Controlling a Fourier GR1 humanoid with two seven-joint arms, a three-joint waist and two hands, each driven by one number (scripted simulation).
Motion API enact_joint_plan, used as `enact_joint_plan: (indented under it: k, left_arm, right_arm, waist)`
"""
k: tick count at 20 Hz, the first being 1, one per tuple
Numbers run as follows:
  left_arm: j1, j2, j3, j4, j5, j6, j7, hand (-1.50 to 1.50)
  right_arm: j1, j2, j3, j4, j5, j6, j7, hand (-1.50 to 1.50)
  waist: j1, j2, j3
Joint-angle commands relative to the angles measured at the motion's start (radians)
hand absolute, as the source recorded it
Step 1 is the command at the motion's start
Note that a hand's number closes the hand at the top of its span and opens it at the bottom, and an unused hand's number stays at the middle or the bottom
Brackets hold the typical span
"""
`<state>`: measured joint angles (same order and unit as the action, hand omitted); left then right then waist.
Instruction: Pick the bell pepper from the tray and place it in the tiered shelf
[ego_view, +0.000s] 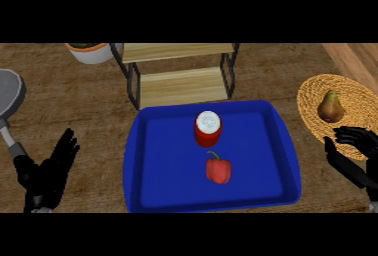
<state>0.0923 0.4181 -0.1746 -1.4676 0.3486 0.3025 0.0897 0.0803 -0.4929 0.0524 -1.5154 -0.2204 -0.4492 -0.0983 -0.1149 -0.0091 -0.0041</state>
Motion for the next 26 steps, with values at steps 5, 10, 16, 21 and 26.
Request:
enact_joint_plan:
  k: [5, 10, 16, 21, 26]
  left_arm:
    - [-0.015, 0.017, 0.009, 0.028, 0.077, -0.099, 0.113, 0.00]
    - [-0.074, -0.017, 0.002, 0.088, 0.066, -0.112, 0.111, 0.00]
    - [-0.137, -0.036, -0.012, 0.100, 0.043, -0.103, 0.147, 0.00]
    - [-0.138, -0.054, -0.023, 0.130, 0.025, -0.123, 0.119, 0.00]
    - [-0.128, -0.021, -0.002, 0.102, 0.032, -0.145, 0.135, 0.00]
  right_arm:
    - [0.436, 0.056, 0.076, -0.362, 0.081, -0.055, -0.180, -1.50]
    - [0.611, -0.028, 0.164, -0.593, 0.162, -0.031, -0.076, -1.50]
    - [0.640, -0.121, 0.294, -0.806, 0.416, -0.094, 0.257, -1.50]
    - [0.582, -0.124, 0.308, -0.938, 0.595, -0.126, 0.623, -1.50]
    - [0.426, -0.125, 0.308, -0.902, 0.726, -0.090, 0.908, -1.50]
  waist:
    - [0.072, 0.002, 0.002]
    - [0.086, 0.006, 0.001]
    - [0.109, 0.014, 0.000]
    - [0.122, 0.018, -0.002]
    - [0.144, 0.019, -0.002]
